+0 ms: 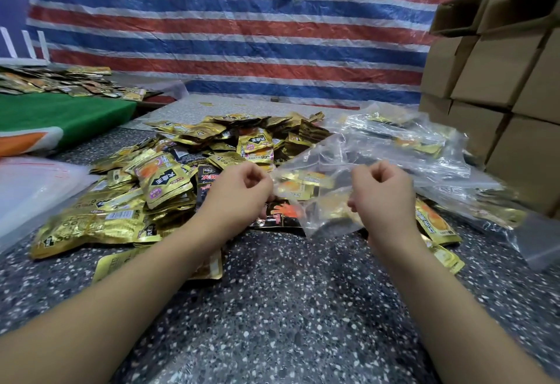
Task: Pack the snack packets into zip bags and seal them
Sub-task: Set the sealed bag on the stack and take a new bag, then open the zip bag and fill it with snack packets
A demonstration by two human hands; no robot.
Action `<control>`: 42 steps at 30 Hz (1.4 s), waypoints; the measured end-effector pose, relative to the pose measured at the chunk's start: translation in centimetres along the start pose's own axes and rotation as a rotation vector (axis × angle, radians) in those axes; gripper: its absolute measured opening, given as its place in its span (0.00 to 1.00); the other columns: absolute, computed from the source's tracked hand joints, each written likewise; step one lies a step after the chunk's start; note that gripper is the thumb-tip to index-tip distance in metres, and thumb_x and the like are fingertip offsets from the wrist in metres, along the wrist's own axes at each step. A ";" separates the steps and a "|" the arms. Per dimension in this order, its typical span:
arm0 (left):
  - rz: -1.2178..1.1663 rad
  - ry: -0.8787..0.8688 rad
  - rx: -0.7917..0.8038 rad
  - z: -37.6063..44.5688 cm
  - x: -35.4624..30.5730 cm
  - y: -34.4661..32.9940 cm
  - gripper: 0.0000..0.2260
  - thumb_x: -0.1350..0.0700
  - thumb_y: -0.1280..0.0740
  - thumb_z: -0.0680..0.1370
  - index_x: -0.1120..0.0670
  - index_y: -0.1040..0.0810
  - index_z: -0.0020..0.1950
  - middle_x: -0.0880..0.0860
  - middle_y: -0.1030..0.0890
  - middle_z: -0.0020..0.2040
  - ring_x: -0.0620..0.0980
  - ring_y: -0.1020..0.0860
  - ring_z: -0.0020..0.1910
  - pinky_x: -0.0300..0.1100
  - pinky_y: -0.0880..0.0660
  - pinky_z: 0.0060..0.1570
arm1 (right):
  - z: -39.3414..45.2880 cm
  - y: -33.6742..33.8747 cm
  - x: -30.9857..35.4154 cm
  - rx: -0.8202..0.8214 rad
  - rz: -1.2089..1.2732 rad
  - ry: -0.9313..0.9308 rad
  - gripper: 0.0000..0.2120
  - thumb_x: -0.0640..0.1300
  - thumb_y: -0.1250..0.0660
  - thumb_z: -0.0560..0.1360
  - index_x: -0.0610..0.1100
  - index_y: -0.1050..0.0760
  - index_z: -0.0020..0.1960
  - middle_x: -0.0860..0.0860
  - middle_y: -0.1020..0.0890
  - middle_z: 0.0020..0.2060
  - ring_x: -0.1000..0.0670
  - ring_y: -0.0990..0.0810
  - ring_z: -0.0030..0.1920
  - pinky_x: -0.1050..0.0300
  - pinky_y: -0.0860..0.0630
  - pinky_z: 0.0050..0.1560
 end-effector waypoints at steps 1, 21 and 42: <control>0.068 -0.029 -0.005 -0.1 0.1 -0.1 0.03 0.56 0.34 0.79 0.50 0.26 0.47 0.50 0.17 0.33 0.45 0.22 0.26 0.40 0.27 0.30 | -0.1 -0.2 0.0 0.012 -0.023 0.021 0.10 0.41 0.36 0.75 0.43 0.33 0.35 0.44 0.30 0.31 0.43 0.29 0.32 0.49 0.30 0.37; 0.623 -0.559 0.309 -4.5 -2.0 -2.5 0.21 0.30 0.38 0.73 0.45 0.23 0.49 0.44 0.20 0.37 0.40 0.23 0.36 0.44 0.23 0.40 | -0.5 -1.1 -0.7 0.005 -0.111 0.071 0.10 0.43 0.37 0.70 0.40 0.33 0.33 0.34 0.27 0.30 0.33 0.23 0.34 0.43 0.26 0.34; 0.186 -0.335 0.187 0.5 0.2 2.3 0.28 0.32 0.44 0.78 0.47 0.28 0.24 0.45 0.32 0.20 0.40 0.35 0.20 0.60 0.21 0.41 | 5.6 -6.7 1.8 0.493 -0.489 0.022 0.16 0.51 0.35 0.79 0.36 0.20 0.47 0.45 0.17 0.39 0.47 0.21 0.38 0.55 0.25 0.38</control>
Point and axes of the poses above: each hand's wrist, its own z-axis towards the middle knuckle, its own y-axis out of the back of the hand, x = y × z, the point moved 2 cm from there along z, towards the middle knuckle
